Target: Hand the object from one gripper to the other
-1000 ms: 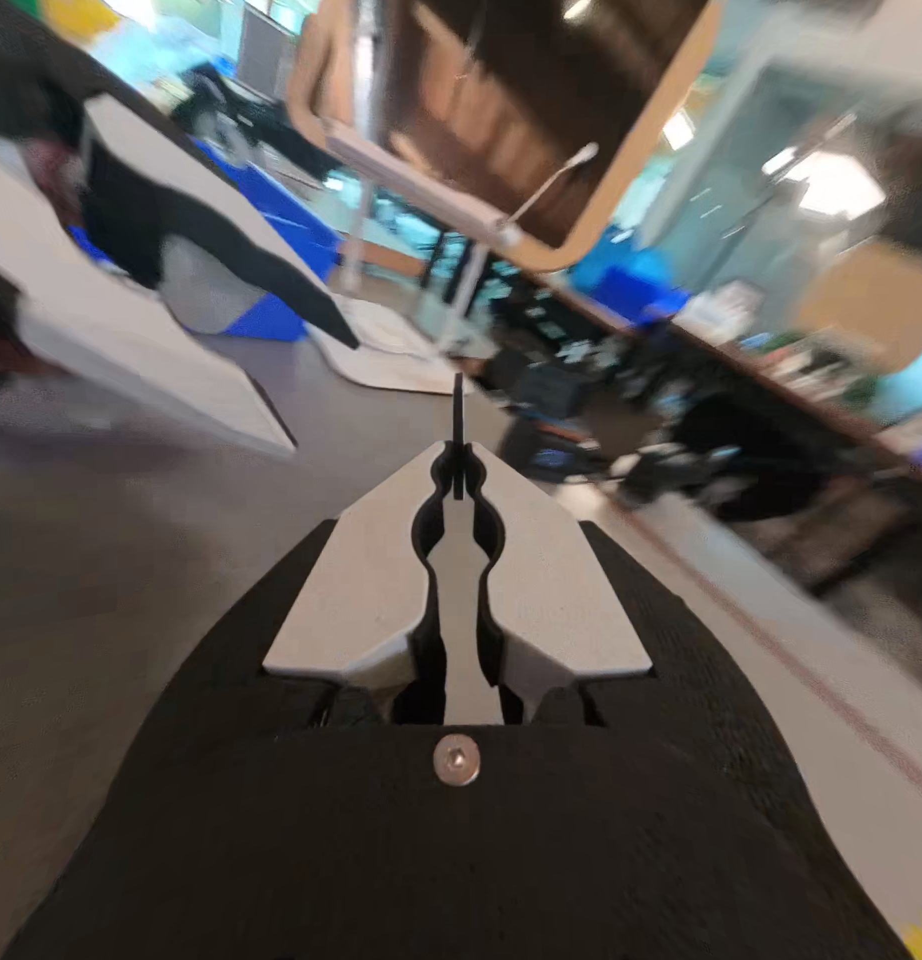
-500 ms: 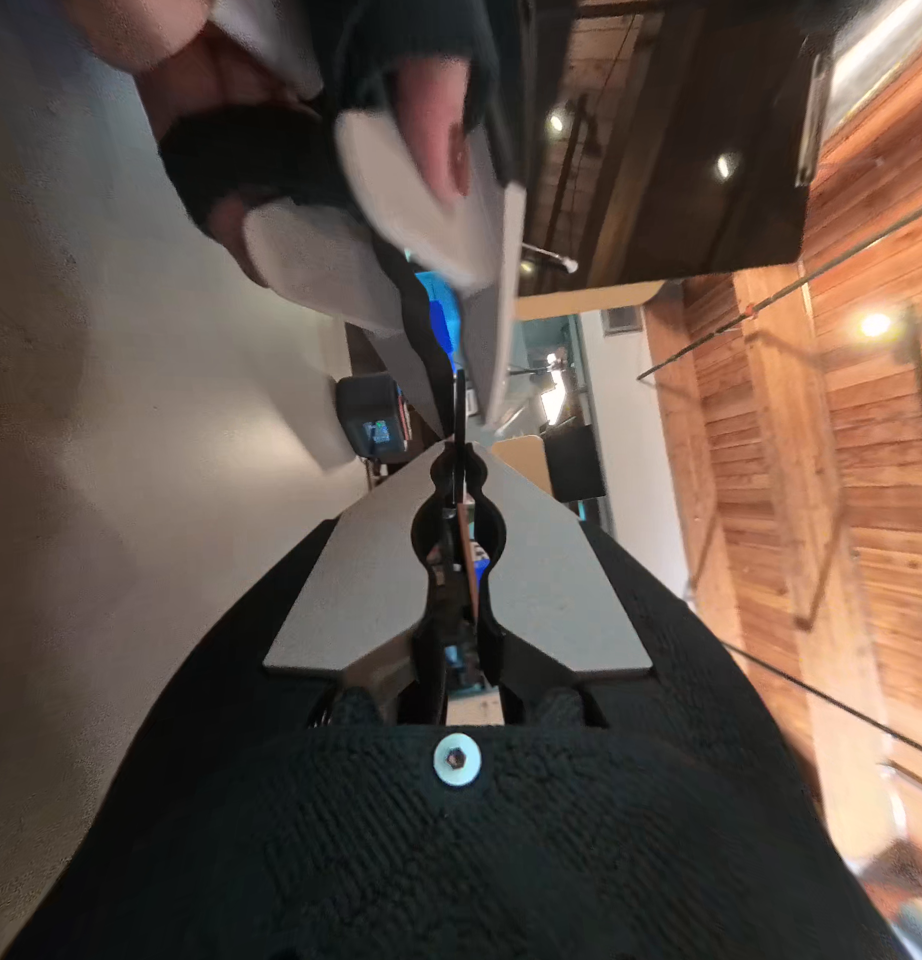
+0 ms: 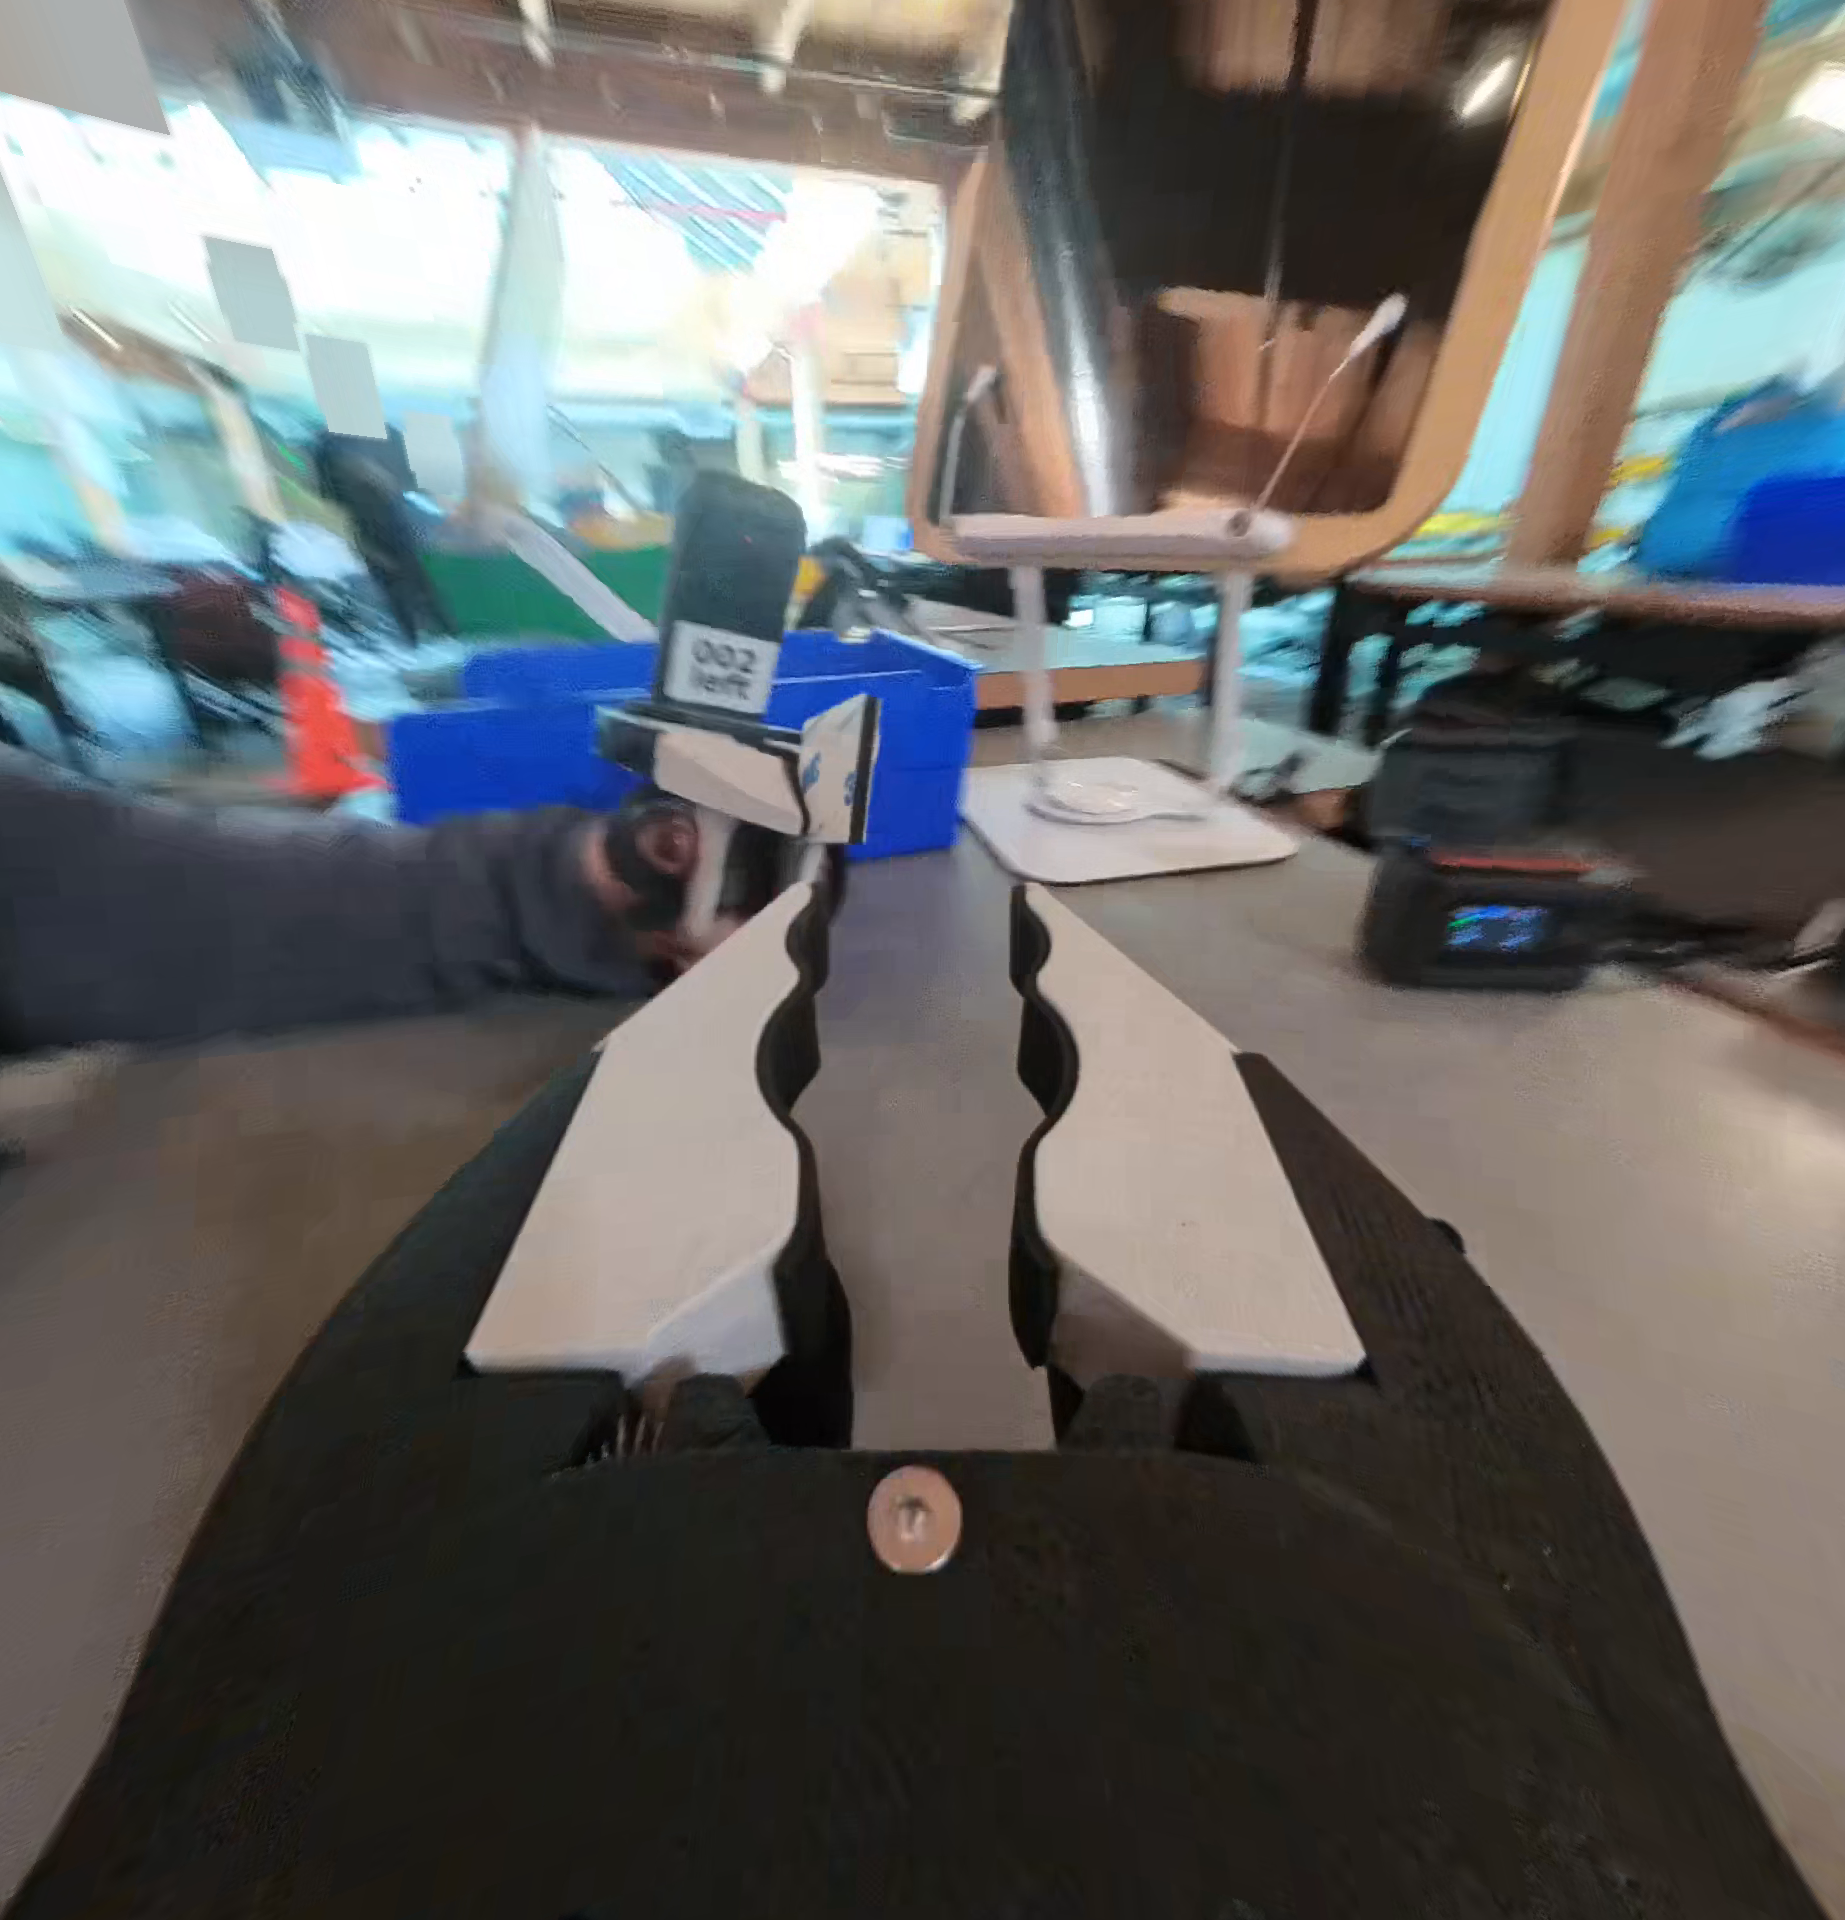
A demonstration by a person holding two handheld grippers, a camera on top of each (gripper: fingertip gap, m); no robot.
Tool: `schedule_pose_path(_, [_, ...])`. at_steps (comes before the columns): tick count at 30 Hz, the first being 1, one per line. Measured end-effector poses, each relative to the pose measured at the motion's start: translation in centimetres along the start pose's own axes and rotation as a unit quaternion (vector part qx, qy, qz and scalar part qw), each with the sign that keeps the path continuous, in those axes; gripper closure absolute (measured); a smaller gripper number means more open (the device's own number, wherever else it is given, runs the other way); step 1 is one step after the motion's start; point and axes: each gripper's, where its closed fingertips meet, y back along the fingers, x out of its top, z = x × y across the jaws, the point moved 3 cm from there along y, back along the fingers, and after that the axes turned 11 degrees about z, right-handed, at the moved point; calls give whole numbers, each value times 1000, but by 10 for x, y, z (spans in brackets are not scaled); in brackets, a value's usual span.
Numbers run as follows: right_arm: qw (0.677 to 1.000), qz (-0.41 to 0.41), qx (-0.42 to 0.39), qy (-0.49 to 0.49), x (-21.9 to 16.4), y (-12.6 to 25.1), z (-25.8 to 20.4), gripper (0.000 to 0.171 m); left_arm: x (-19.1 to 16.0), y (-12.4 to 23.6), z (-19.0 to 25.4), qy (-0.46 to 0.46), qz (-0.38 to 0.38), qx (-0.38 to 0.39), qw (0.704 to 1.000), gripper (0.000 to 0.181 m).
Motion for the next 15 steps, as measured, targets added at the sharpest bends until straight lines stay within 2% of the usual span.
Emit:
schedule_pose_path(3, [994, -10, 28, -106, -3, 3, 0, 140, -5, -2, 6, -50, -26, -7, 998, 180])
schedule_pose_path(6, [972, -57, 14, -226, -15, 1, 3, 144, -15, -5, 8, -193, -67, 19, 979, 180])
schedule_pose_path(8, [931, -102, -18, -349, -30, 1, 7, 144, -9, -5, 8, -371, -64, 63, 924, 180])
schedule_pose_path(10, [887, -93, -29, -451, -34, 2, 9, 149, -6, -4, 4, -501, -90, 107, 854, 180])
schedule_pose_path(13, [843, -48, 9, -536, -23, 2, 6, 149, -10, -5, 0, -614, -134, 133, 766, 180])
schedule_pose_path(15, [825, -32, 21, -563, -19, 3, 6, 148, -15, -7, 1, -672, -162, 130, 711, 180])
